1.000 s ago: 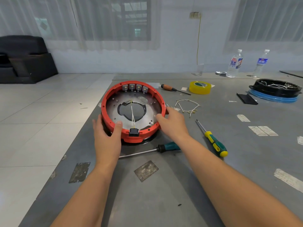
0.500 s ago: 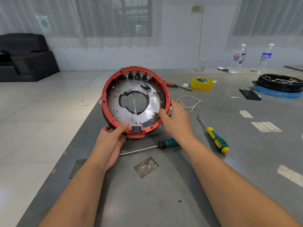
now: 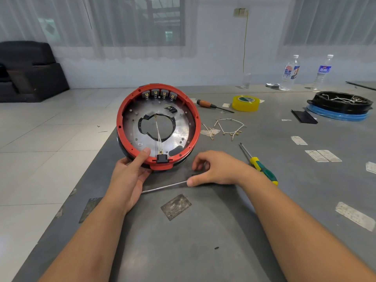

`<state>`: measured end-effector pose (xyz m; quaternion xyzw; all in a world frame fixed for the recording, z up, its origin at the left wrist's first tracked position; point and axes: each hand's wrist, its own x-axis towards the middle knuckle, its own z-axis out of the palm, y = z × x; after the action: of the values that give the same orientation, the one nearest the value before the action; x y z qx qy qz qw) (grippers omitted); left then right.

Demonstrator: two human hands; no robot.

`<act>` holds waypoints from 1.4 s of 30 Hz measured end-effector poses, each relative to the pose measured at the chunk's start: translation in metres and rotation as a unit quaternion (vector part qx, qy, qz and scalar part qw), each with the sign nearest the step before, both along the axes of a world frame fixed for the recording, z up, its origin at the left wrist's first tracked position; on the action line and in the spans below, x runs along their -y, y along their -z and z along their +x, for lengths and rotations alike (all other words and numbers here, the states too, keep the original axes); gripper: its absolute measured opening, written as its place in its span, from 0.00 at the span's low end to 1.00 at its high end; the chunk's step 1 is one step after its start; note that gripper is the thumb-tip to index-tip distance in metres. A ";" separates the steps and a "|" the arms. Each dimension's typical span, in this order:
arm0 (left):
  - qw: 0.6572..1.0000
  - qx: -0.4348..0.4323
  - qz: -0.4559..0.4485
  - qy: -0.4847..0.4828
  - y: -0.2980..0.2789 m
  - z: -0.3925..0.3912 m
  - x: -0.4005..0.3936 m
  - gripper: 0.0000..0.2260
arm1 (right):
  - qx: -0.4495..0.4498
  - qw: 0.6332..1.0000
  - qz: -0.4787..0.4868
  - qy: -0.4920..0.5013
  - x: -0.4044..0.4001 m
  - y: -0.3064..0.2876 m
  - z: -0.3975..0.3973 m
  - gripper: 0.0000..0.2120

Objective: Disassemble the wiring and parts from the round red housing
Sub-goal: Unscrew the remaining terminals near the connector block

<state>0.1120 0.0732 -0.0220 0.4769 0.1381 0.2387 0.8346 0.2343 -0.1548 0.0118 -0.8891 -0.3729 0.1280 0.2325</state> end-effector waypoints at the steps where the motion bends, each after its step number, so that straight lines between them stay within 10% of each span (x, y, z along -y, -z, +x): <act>1: 1.000 0.002 -0.001 -0.004 0.001 0.000 0.000 0.17 | 0.009 1.000 -0.013 -0.005 0.000 0.002 0.000 0.28; 21: 0.999 0.019 -0.018 -0.034 0.002 -0.004 -0.002 0.14 | 0.138 0.989 -0.039 0.018 0.009 -0.008 0.000 0.27; 27: 0.999 0.006 -0.039 -0.031 0.000 -0.005 -0.003 0.18 | 0.065 0.984 0.158 0.043 0.013 -0.001 -0.002 0.25; 30: 0.999 0.003 -0.042 -0.034 -0.002 -0.005 -0.001 0.20 | -0.057 0.934 0.336 0.103 0.012 0.000 -0.008 0.25; 35: 0.999 -0.003 -0.024 -0.041 -0.004 -0.006 0.004 0.18 | -0.403 0.680 0.599 0.129 -0.019 0.002 -0.028 0.18; 42: 0.998 -0.002 -0.014 -0.063 -0.006 -0.004 0.012 0.09 | -0.480 0.696 0.529 0.073 -0.030 0.013 -0.040 0.26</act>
<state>0.1077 0.0613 -0.0158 0.4557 0.1733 0.2876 0.8244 0.1948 -0.1253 -0.0008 -0.4619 -0.1506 0.3019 0.8203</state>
